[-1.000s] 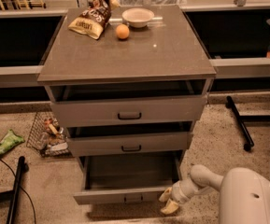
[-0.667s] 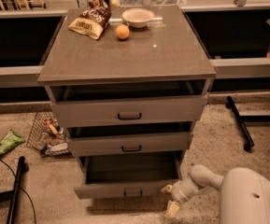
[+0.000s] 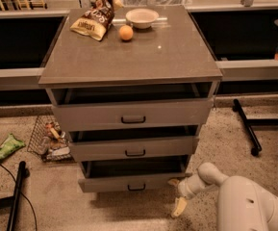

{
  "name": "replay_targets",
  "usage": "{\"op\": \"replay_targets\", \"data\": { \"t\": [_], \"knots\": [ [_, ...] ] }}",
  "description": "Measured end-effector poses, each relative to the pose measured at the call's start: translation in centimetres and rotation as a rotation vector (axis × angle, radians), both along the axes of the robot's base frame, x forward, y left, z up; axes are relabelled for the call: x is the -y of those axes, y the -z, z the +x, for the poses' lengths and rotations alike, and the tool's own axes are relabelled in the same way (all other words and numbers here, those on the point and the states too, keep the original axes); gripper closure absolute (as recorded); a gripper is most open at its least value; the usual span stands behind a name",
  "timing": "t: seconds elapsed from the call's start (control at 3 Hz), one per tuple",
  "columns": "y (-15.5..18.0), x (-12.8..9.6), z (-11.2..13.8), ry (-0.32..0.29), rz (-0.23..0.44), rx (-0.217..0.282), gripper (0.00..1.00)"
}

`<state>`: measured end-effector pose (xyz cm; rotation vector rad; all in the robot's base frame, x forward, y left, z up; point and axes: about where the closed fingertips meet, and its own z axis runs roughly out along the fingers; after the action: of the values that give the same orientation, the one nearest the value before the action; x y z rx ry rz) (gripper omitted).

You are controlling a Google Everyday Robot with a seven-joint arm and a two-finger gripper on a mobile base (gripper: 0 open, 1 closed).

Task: Close bottom drawer

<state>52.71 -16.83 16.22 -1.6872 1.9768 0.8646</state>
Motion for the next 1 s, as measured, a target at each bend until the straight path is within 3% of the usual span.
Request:
{"op": "replay_targets", "data": {
  "t": [0.67, 1.0],
  "knots": [
    [-1.0, -0.7, 4.2, -0.033, 0.023, 0.084, 0.42],
    [-1.5, -1.1, 5.5, -0.045, 0.032, 0.11, 0.45]
  ]
}}
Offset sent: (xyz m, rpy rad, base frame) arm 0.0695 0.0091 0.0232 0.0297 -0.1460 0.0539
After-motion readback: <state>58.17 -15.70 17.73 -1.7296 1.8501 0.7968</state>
